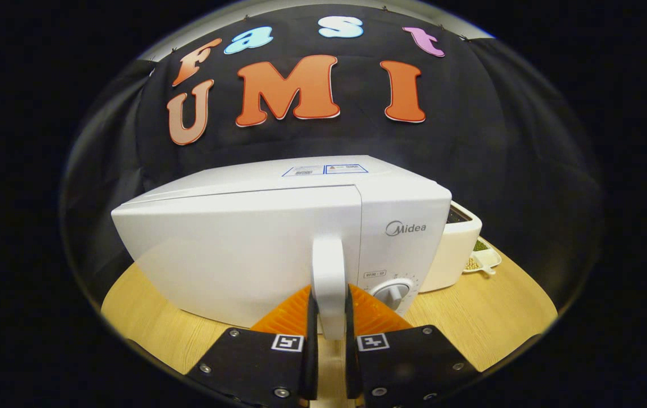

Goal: Open the microwave, put the food inside, and close the microwave door.

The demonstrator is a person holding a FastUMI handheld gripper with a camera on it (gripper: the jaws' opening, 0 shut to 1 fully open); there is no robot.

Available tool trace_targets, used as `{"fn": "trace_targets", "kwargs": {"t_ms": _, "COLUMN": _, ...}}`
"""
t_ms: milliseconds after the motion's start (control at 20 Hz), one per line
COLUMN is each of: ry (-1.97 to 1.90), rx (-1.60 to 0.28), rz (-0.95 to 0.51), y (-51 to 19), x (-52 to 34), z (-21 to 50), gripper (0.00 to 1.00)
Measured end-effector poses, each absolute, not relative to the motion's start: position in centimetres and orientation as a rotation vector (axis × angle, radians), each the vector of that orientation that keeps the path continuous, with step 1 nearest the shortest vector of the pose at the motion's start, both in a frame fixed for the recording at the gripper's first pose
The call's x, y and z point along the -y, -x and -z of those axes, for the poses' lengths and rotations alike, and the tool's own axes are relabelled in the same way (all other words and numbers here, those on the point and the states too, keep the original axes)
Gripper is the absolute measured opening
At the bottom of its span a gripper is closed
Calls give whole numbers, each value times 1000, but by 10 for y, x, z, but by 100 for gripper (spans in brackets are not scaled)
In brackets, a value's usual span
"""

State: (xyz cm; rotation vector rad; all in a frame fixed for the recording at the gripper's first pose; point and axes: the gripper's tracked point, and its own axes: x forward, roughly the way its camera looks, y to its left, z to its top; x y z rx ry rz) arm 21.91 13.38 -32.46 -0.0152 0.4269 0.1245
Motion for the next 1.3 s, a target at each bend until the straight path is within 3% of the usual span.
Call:
{"fn": "trace_targets", "kwargs": {"t_ms": 150, "ry": 17, "rx": -433, "rz": -79, "y": -217, "x": -133, "z": 325, "gripper": 12}}
{"fn": "trace_targets", "kwargs": {"t_ms": 350, "ry": 15, "rx": -451, "rz": -59, "y": -208, "x": -132, "z": 324, "gripper": 12}}
{"fn": "trace_targets", "kwargs": {"t_ms": 550, "ry": 71, "rx": -386, "rz": -68, "y": -153, "x": -137, "z": 317, "gripper": 11}}
{"fn": "trace_targets", "kwargs": {"t_ms": 1300, "ry": 73, "rx": -427, "rz": -113, "y": -6, "x": -203, "z": 312, "gripper": 11}}
